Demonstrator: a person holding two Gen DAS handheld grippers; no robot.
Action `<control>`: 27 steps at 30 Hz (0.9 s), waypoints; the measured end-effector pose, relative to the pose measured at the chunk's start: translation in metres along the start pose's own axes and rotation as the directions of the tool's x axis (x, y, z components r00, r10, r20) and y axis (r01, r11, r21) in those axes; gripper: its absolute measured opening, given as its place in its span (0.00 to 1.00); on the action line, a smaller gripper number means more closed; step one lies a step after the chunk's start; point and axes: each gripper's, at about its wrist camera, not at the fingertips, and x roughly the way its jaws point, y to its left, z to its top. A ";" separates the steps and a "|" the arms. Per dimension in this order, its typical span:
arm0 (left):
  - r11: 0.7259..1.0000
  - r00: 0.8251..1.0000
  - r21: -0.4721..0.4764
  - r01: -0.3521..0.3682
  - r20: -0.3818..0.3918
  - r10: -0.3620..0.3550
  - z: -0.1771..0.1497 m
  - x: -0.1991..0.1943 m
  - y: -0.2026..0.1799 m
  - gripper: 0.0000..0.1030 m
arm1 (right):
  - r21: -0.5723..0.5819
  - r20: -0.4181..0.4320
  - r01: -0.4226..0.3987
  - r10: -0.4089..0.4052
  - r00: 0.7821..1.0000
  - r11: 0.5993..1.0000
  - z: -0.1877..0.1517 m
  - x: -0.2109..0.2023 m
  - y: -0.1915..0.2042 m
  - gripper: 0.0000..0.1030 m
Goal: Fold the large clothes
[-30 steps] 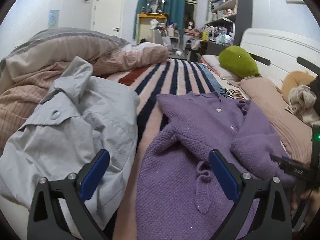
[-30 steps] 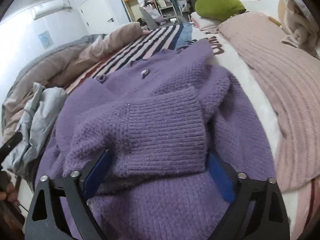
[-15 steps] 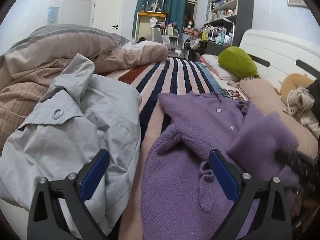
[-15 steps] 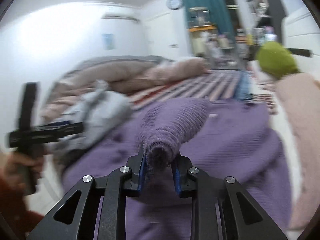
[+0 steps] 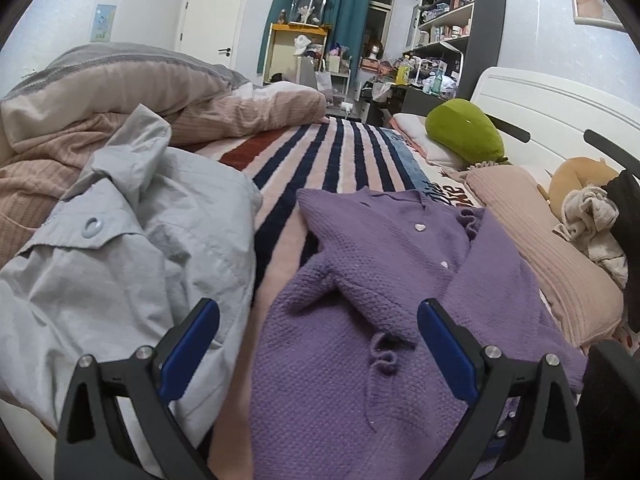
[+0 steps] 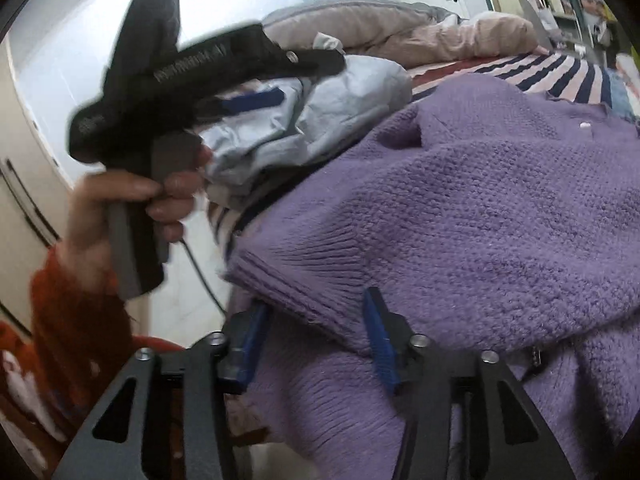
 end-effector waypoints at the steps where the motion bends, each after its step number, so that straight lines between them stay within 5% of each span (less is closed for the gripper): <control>1: 1.000 1.000 0.002 0.010 -0.005 -0.010 0.000 0.000 -0.001 0.95 | 0.005 0.012 -0.009 0.009 1.000 1.000 0.001 -0.007 0.000 0.46; 7: 0.989 0.984 0.034 0.141 -0.113 -0.137 -0.011 0.001 -0.008 0.95 | 0.047 0.166 0.139 -0.145 0.976 0.989 -0.003 -0.093 -0.014 0.56; 10: 0.986 0.979 0.043 0.158 -0.139 -0.151 -0.023 -0.003 -0.013 0.95 | 0.159 0.203 0.297 -0.325 0.924 0.942 -0.026 -0.138 -0.033 0.61; 11: 0.988 0.979 0.042 0.150 -0.149 -0.142 -0.028 -0.004 -0.014 0.95 | 0.205 0.197 0.372 -0.411 0.890 0.905 -0.036 -0.153 -0.040 0.63; 13: 0.989 0.977 0.031 0.145 -0.160 -0.138 -0.037 -0.007 -0.013 0.95 | 0.284 0.191 0.426 -0.486 0.853 0.859 -0.050 -0.172 -0.050 0.66; 19: 0.997 0.977 -0.005 0.079 -0.199 -0.078 -0.069 -0.007 -0.003 0.95 | 0.459 0.141 0.458 -0.571 0.809 0.762 -0.091 -0.194 -0.075 0.70; 21: 0.999 0.977 -0.001 0.033 -0.209 -0.032 -0.077 -0.008 -0.002 0.95 | 0.483 0.115 0.456 -0.570 0.813 0.748 -0.101 -0.189 -0.081 0.70; 24: 0.998 0.971 -0.060 0.034 -0.234 -0.047 -0.089 -0.005 0.010 0.95 | 0.509 0.126 0.356 -0.477 0.870 0.784 -0.110 -0.174 -0.086 0.71; 27: 0.993 0.969 -0.112 0.035 -0.240 -0.062 -0.099 -0.001 0.021 0.94 | 0.473 0.129 0.355 -0.462 0.877 0.807 -0.107 -0.163 -0.084 0.71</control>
